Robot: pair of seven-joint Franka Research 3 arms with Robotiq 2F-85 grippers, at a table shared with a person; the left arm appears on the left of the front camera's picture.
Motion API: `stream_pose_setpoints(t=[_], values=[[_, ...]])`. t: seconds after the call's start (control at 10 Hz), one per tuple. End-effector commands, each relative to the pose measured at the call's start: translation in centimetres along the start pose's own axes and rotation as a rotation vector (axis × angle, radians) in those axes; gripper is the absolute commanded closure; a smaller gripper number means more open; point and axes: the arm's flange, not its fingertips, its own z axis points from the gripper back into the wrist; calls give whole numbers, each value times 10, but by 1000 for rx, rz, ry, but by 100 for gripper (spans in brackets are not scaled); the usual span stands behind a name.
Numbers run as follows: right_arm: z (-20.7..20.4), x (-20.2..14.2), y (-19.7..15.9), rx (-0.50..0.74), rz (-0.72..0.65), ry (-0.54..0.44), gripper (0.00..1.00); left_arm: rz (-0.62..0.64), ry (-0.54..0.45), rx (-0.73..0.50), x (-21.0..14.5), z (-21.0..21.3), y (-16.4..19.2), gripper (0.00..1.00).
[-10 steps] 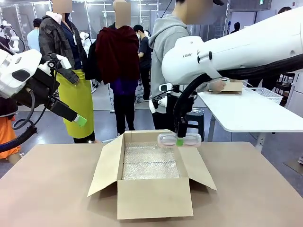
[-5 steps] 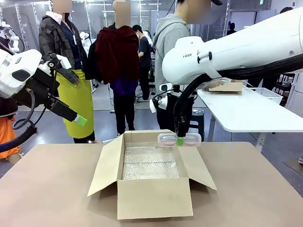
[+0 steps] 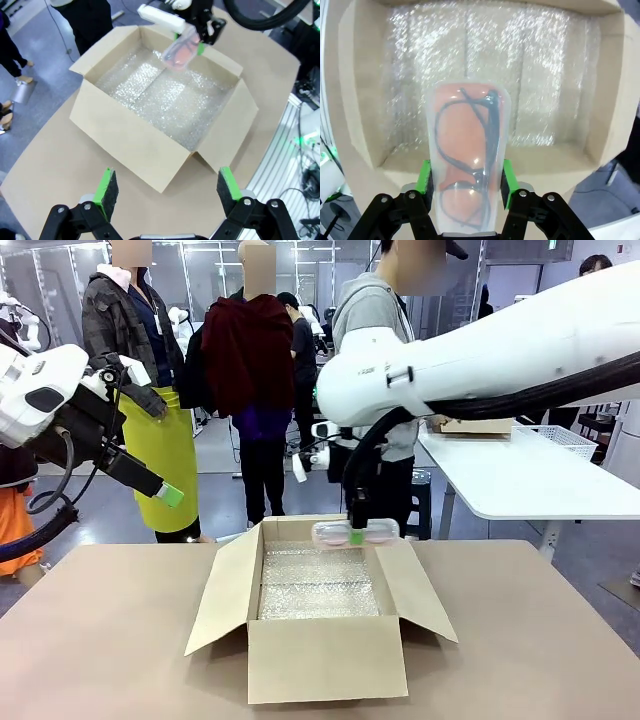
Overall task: Pack the glasses set securely to prepare it for shipping.
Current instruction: Place the Glasses case inside the Package Box.
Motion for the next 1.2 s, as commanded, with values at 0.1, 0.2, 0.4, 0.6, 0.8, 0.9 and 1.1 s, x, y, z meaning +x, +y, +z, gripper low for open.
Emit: stream_pose_setpoints(t=[0.1, 0.2, 0.4, 0.6, 0.8, 0.9, 1.1], values=[[-30, 40, -45, 21, 14, 44, 37, 3, -6, -7, 0, 2, 1, 0], [-46, 44, -55, 16, 21, 30, 37, 3, -6, -7, 0, 2, 1, 0], [-77, 45, -69, 1, 41, 38, 37, 3, -6, -7, 0, 2, 1, 0], [-100, 47, -83, -19, 52, 38, 37, 3, -6, -7, 0, 2, 1, 0], [-111, 46, -89, -20, 49, 26, 37, 3, -6, -7, 0, 2, 1, 0], [-115, 44, -91, -30, 53, 17, 37, 3, -6, -7, 0, 2, 1, 0], [-114, 42, -91, -29, 56, 20, 3, 3, -6, -7, 0, 2, 1, 0]])
